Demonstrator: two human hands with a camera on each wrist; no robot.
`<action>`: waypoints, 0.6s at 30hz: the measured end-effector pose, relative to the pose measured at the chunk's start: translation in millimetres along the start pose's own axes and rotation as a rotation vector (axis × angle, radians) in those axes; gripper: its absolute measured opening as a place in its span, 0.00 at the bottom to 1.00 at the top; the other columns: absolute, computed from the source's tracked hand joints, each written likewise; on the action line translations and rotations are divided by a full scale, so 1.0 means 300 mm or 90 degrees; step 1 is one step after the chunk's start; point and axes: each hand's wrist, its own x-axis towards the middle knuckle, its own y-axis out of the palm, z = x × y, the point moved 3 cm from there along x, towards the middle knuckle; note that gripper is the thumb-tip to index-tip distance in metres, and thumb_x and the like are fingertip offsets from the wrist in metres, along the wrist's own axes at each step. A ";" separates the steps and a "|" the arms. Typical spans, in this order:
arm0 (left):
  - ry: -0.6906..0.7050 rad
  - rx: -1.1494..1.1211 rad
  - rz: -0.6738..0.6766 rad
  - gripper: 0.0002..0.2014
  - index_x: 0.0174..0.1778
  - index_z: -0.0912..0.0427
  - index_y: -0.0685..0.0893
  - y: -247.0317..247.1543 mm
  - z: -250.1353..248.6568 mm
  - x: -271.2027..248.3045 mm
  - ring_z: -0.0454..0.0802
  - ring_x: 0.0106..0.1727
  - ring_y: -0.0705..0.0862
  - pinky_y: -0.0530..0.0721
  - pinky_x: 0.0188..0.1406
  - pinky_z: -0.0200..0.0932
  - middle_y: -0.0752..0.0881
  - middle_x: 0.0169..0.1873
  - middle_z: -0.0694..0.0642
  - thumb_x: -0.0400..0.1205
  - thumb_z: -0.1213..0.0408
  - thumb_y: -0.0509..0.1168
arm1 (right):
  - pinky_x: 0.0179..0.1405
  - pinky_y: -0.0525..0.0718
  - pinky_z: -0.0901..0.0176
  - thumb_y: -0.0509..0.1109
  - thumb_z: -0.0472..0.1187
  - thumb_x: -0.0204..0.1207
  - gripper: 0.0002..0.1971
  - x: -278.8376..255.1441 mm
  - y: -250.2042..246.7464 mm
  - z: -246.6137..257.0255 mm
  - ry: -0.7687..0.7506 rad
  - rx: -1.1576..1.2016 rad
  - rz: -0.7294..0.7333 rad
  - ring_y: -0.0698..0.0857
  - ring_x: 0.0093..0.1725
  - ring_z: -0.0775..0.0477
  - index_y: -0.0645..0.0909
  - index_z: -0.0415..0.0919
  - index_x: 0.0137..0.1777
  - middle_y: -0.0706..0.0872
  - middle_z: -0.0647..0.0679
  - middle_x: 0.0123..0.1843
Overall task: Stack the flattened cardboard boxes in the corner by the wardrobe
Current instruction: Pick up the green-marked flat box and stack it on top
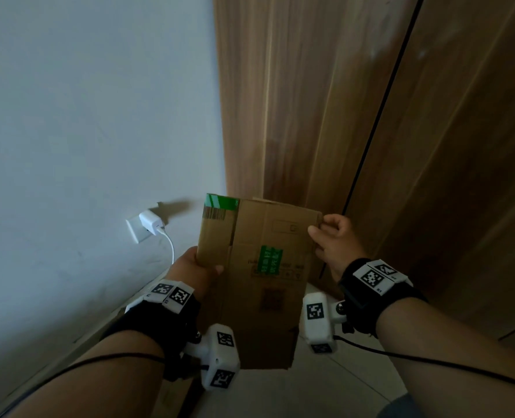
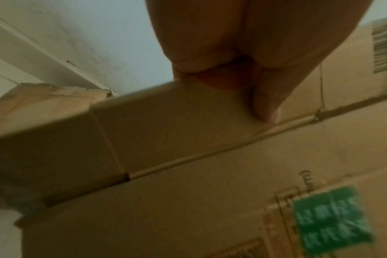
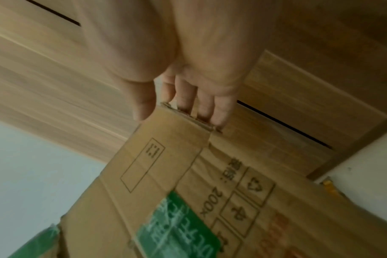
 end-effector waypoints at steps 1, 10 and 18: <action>0.007 -0.014 -0.010 0.24 0.69 0.56 0.76 0.002 -0.010 0.003 0.61 0.61 0.84 0.80 0.64 0.56 0.86 0.62 0.61 0.76 0.62 0.69 | 0.56 0.77 0.53 0.69 0.36 0.76 0.23 0.005 -0.002 -0.010 0.018 0.001 0.001 0.80 0.63 0.45 0.67 0.45 0.69 0.80 0.46 0.66; 0.035 -0.134 -0.047 0.24 0.71 0.56 0.73 0.014 -0.065 0.022 0.61 0.63 0.83 0.80 0.63 0.56 0.84 0.62 0.59 0.78 0.64 0.66 | 0.59 0.74 0.54 0.70 0.37 0.76 0.31 0.028 0.017 -0.073 0.115 -0.102 0.087 0.79 0.65 0.45 0.64 0.40 0.78 0.76 0.43 0.74; 0.033 -0.289 0.016 0.19 0.60 0.49 0.77 -0.007 -0.041 0.078 0.63 0.58 0.85 0.81 0.64 0.65 0.87 0.54 0.58 0.74 0.66 0.70 | 0.70 0.77 0.37 0.79 0.35 0.64 0.22 0.041 0.036 -0.121 0.149 -0.100 0.170 0.83 0.63 0.39 0.81 0.46 0.58 0.88 0.44 0.57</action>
